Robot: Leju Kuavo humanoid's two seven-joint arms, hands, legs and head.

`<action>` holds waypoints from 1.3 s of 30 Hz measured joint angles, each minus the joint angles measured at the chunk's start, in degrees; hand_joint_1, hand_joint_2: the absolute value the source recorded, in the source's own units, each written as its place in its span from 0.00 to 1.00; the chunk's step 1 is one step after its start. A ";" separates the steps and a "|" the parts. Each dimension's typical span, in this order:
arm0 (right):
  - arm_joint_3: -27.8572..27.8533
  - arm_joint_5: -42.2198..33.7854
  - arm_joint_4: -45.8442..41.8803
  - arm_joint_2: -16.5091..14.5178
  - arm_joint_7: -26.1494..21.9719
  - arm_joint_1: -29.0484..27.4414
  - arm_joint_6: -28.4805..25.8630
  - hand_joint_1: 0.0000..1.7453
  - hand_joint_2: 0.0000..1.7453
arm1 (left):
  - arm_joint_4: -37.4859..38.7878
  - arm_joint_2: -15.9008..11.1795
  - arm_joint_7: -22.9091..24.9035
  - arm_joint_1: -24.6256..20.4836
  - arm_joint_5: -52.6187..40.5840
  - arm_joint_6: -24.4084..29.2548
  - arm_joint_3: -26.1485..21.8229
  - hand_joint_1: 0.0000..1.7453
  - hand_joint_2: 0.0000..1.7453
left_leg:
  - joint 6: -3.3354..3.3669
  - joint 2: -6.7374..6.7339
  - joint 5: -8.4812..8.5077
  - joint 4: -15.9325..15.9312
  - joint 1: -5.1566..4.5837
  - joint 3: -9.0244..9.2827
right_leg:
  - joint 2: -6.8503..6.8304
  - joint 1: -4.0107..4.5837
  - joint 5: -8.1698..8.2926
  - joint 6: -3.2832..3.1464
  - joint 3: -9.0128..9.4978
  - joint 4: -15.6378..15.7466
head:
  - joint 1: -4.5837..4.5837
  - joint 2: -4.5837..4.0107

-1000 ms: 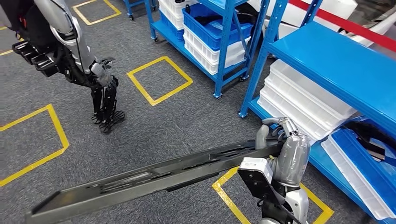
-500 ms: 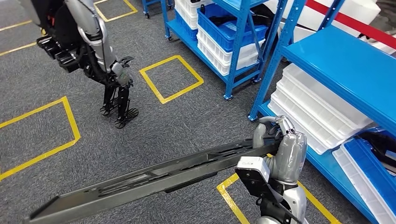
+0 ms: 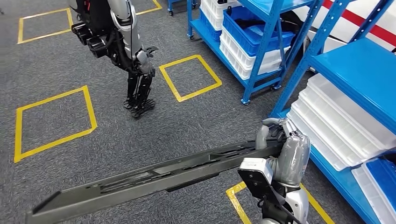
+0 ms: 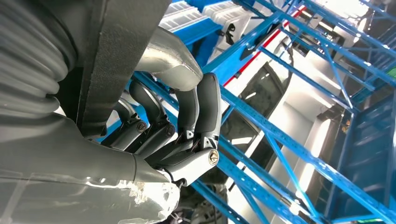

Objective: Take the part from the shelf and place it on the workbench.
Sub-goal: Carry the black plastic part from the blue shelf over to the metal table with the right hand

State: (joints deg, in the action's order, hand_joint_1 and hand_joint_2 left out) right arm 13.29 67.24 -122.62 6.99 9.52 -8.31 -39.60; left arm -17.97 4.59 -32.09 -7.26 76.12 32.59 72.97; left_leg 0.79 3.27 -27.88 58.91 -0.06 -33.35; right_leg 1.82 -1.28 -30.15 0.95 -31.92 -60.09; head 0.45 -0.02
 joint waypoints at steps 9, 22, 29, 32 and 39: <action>-0.01 -0.03 0.00 0.07 0.03 -0.06 0.00 1.00 1.00 | 0.11 -0.02 0.05 0.03 -0.03 -0.04 0.01 0.00 1.00 | -2.36 -2.47 -7.15 15.02 0.37 -6.85 | -3.04 0.26 0.25 -2.05 0.50 1.10 | 0.88 0.00; 0.01 0.01 -0.02 0.07 0.07 -0.05 -0.02 1.00 1.00 | 0.37 0.08 0.24 0.10 -0.39 -0.15 -0.02 0.00 1.00 | 0.66 -3.56 0.40 -1.08 0.07 0.34 | -2.77 0.33 -5.30 0.14 -0.94 -5.36 | 0.38 0.00; -0.01 0.01 -0.02 0.07 0.12 -0.23 -0.01 1.00 1.00 | 0.45 0.14 0.26 -0.01 -0.44 -0.20 -0.02 0.00 1.00 | 0.50 -0.49 0.04 -0.37 -0.08 0.32 | -0.62 0.24 -0.79 -0.04 -1.57 -3.28 | -0.22 0.00; -0.01 -0.01 -0.02 0.09 0.11 -0.28 -0.02 1.00 1.00 | 0.46 0.17 0.25 -0.03 -0.49 -0.20 -0.02 0.00 1.00 | -0.31 0.55 -0.02 0.12 -0.09 -0.18 | 0.51 0.37 0.26 -0.48 -0.14 0.53 | -0.16 0.00; -0.03 -0.01 -0.07 0.13 0.04 -0.28 0.00 1.00 1.00 | 0.49 0.17 0.24 -0.07 -0.62 -0.26 -0.02 0.00 1.00 | -2.36 -2.32 -6.70 13.50 0.34 -6.26 | -2.61 0.46 0.63 -2.16 0.40 1.30 | 0.80 0.00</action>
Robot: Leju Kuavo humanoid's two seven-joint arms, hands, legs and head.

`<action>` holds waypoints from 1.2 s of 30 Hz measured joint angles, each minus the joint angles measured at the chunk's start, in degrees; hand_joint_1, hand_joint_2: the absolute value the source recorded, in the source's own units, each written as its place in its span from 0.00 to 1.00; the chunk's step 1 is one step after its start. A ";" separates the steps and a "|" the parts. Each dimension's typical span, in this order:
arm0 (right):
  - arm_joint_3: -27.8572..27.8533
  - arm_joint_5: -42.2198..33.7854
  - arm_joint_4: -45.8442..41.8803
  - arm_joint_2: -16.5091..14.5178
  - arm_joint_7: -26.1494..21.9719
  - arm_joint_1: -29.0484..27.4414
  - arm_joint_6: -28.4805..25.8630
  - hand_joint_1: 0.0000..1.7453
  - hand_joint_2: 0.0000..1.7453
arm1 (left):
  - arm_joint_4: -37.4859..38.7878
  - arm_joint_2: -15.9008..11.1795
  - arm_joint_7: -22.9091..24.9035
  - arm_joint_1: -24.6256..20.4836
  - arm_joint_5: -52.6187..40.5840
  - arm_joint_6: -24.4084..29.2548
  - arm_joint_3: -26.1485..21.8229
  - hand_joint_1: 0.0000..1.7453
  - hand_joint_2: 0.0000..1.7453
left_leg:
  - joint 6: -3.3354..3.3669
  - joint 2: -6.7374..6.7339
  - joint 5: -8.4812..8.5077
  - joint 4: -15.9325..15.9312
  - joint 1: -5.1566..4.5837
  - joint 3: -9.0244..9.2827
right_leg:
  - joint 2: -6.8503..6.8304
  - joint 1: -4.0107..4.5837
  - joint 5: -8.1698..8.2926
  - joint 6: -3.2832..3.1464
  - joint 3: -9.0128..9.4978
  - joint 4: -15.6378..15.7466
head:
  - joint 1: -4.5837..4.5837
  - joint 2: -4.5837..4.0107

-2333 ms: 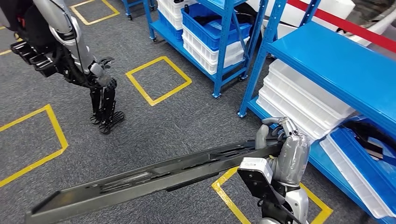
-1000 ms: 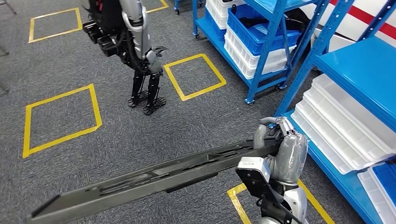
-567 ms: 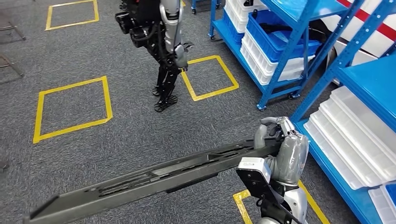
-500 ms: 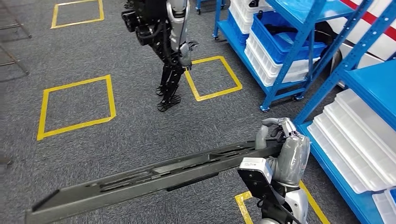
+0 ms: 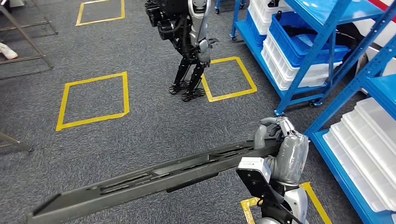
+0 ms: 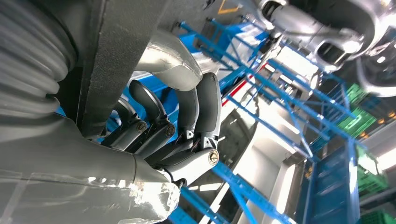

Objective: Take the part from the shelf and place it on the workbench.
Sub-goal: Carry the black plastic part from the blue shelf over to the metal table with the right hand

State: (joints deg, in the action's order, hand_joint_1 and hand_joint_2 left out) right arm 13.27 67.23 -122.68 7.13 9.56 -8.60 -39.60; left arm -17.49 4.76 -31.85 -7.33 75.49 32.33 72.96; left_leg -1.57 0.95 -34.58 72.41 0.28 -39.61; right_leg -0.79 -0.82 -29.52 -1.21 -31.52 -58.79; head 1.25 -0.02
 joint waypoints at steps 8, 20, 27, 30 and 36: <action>0.00 -0.21 0.00 0.00 -0.42 0.03 -0.01 1.00 1.00 | 0.02 0.00 0.02 -0.05 -0.31 -0.11 0.00 0.00 1.00 | 1.38 -2.81 6.71 -13.42 -0.72 6.13 | -2.72 0.28 -1.04 0.98 1.09 0.01 | -0.05 0.00; -0.09 -0.57 -0.02 0.00 -0.82 -0.04 -0.02 1.00 1.00 | 0.16 0.17 0.02 -0.24 -0.40 -0.11 0.00 0.00 1.00 | 2.87 1.53 7.03 -14.38 -0.25 6.76 | 1.56 -0.45 -1.85 2.64 -2.97 -6.56 | -0.98 0.00; -0.15 -0.57 -0.05 0.01 -1.07 -0.02 -0.02 1.00 1.00 | 0.30 0.19 0.09 -0.30 -0.46 -0.13 0.00 0.00 1.00 | 0.89 2.02 5.30 -11.48 -0.19 5.53 | 1.55 -0.31 0.25 0.71 -0.50 -0.37 | -0.51 0.00; -0.15 -0.56 -0.07 -0.03 -1.08 -0.06 -0.02 1.00 1.00 | 0.32 0.20 0.15 -0.32 -0.55 -0.13 0.00 0.00 1.00 | 0.14 0.10 0.28 -1.57 -0.04 1.11 | 0.14 -0.26 0.23 0.19 -0.34 -0.21 | 0.02 0.00; -0.15 -0.55 -0.07 -0.10 -1.21 -0.07 -0.02 1.00 1.00 | 0.33 0.20 0.26 -0.27 -0.66 -0.12 0.00 0.00 1.00 | 0.61 -2.11 5.75 -9.77 0.00 4.77 | -2.10 -0.01 -0.45 0.55 0.39 -0.27 | 0.03 0.00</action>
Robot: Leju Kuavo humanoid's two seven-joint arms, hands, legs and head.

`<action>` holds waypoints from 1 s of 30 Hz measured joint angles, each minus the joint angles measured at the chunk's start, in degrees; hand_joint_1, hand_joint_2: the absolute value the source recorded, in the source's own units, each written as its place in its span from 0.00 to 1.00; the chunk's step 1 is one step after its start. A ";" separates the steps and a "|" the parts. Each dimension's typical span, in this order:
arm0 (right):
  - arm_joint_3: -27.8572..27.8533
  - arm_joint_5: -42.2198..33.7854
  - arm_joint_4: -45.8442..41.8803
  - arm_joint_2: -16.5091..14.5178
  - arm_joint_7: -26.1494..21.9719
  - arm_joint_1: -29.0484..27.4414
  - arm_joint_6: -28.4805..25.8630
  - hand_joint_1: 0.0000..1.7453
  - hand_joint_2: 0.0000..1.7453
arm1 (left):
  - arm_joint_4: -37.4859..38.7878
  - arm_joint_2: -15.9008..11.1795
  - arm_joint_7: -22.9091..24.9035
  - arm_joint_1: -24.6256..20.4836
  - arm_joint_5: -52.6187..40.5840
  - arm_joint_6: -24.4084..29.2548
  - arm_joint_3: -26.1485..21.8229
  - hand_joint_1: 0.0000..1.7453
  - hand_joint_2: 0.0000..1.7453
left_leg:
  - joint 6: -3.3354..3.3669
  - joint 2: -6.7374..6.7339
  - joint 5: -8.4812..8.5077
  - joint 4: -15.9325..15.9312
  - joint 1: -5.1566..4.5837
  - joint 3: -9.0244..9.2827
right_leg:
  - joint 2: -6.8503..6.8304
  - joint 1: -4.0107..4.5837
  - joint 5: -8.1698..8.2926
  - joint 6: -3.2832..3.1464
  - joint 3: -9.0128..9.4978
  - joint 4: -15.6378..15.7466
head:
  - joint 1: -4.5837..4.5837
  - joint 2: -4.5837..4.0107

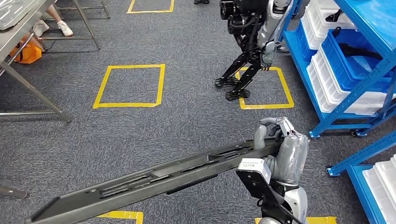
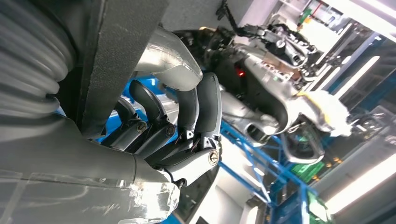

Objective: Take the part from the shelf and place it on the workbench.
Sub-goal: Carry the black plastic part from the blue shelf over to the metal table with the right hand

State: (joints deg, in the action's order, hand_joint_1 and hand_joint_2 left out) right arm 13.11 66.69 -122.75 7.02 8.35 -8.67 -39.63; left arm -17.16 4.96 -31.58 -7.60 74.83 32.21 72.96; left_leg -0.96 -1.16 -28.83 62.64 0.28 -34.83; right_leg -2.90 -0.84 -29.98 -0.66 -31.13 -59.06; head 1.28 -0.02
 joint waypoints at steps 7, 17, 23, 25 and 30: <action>-0.03 -0.12 -0.01 -0.08 -0.23 -0.01 0.00 1.00 1.00 | 0.05 0.05 0.02 0.04 -0.18 0.01 -0.01 0.00 1.00 | 2.01 0.58 1.36 -4.97 -0.34 2.10 | 0.76 -0.19 -2.92 1.70 -0.50 -2.94 | -0.16 0.00; -0.46 -1.13 -0.01 -0.14 -1.54 -0.29 0.00 1.00 1.00 | 0.09 0.13 0.12 -0.06 -0.34 0.01 0.00 0.00 1.00 | 1.89 4.23 0.80 -4.05 -0.48 2.05 | 4.57 -0.41 0.29 1.59 -1.82 -2.31 | -0.68 0.00; -0.73 -1.28 -0.02 -0.50 -2.16 -0.37 0.00 1.00 1.00 | 0.09 0.11 0.18 -0.02 -0.34 0.01 0.00 0.00 1.00 | 0.14 3.97 -1.11 -0.96 -0.29 0.66 | 3.57 -0.25 0.87 0.02 -0.91 0.02 | -0.20 0.00; -0.74 -1.33 -0.02 -0.58 -2.19 -0.39 0.00 1.00 1.00 | 0.09 0.11 0.17 -0.02 -0.34 0.01 0.00 0.00 1.00 | -0.41 2.54 -4.52 5.66 -0.17 -2.34 | 2.61 -0.24 0.85 -0.33 -0.79 0.14 | 0.15 0.00; -0.75 -1.43 -0.02 -0.78 -2.19 -0.39 0.00 1.00 1.00 | 0.09 0.11 0.19 0.13 -0.34 0.01 -0.02 0.00 1.00 | -0.51 1.36 -2.23 5.90 0.14 -2.65 | 0.46 -0.11 0.37 -0.28 -0.33 0.11 | 0.21 0.00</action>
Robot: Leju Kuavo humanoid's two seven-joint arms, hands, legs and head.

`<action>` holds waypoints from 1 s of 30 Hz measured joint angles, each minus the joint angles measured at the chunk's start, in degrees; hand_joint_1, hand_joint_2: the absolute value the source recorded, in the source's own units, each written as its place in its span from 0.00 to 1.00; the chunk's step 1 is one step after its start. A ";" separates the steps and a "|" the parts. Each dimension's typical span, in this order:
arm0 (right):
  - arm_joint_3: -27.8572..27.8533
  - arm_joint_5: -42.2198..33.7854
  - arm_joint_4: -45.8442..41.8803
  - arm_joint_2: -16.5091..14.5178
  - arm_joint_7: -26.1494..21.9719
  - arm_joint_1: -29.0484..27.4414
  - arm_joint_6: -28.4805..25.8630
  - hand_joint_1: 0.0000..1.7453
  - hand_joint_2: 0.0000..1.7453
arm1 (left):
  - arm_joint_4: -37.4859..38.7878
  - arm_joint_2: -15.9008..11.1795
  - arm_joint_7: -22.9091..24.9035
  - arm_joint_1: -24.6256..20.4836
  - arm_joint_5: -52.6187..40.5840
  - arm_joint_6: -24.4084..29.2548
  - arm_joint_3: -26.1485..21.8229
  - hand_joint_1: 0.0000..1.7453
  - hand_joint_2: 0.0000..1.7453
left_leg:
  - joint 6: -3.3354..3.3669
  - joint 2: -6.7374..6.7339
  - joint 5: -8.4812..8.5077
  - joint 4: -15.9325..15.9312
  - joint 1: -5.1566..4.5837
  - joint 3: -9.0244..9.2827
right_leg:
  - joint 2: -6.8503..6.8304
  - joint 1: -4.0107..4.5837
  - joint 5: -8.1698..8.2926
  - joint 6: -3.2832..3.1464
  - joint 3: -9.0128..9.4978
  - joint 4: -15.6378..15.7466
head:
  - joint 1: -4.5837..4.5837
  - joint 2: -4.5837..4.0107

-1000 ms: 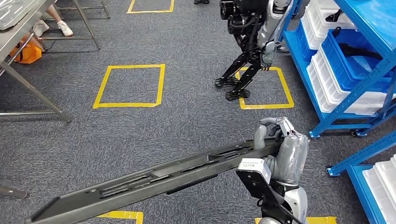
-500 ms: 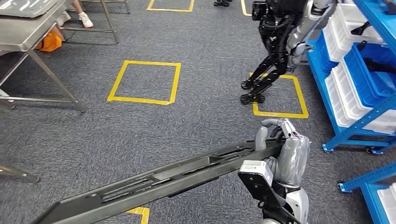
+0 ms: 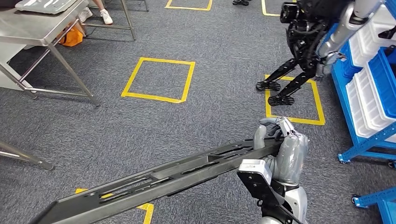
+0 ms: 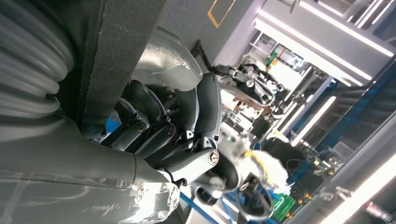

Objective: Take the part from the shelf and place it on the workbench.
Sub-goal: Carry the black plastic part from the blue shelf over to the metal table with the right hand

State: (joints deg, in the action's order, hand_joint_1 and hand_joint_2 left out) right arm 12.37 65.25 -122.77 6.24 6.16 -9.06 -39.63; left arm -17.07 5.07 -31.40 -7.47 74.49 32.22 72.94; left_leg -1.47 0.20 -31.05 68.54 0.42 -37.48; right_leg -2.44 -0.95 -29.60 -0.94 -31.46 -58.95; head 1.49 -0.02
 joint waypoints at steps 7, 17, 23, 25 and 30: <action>-0.11 -0.36 0.00 -0.25 -0.44 0.08 0.00 1.00 1.00 | 0.01 0.01 -0.02 0.17 0.02 0.16 -0.02 0.00 1.00 | 1.97 -1.02 3.31 -10.39 -0.73 4.53 | -0.95 0.01 -1.23 1.76 0.86 -0.26 | -0.10 0.00; -0.19 -0.64 0.02 -0.26 -0.95 -0.03 0.00 1.00 1.00 | 0.02 0.02 -0.09 0.14 0.01 0.28 -0.04 0.00 1.00 | 2.71 2.73 3.16 -10.34 -0.69 5.06 | 3.73 -0.13 -0.35 1.72 -2.03 -3.68 | -0.87 0.00; -0.24 -0.34 0.02 -0.47 -0.81 0.00 0.00 1.00 1.00 | 0.02 -0.01 -0.08 0.12 -0.09 0.26 -0.07 0.00 1.00 | 0.89 3.05 1.96 -8.51 -0.56 4.10 | 3.33 -0.01 0.76 0.43 -0.47 0.33 | -0.61 0.00; -0.25 -0.24 0.02 -0.55 -0.73 -0.03 0.00 1.00 1.00 | 0.02 -0.01 -0.07 0.07 -0.19 0.24 -0.07 0.00 1.00 | 0.24 1.46 -1.23 -2.84 -0.43 1.64 | 2.36 -0.07 0.82 0.07 -0.33 0.54 | -0.21 0.00; -0.26 0.08 0.02 -0.63 -0.58 -0.06 0.00 1.00 1.00 | 0.02 -0.02 0.01 0.17 -0.51 0.20 -0.06 0.00 1.00 | -0.31 0.22 -1.16 1.70 0.16 -0.71 | 0.12 -0.02 0.43 0.05 0.00 0.50 | -0.05 0.00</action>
State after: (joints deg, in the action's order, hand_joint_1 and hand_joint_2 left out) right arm 12.11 65.34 -122.75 5.61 5.57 -9.11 -39.63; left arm -17.05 5.05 -31.39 -7.29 73.98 32.41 72.88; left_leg -1.78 0.42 -32.21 70.24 0.58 -38.19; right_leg -2.32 -0.97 -29.18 -0.89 -31.46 -58.45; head 1.44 -0.02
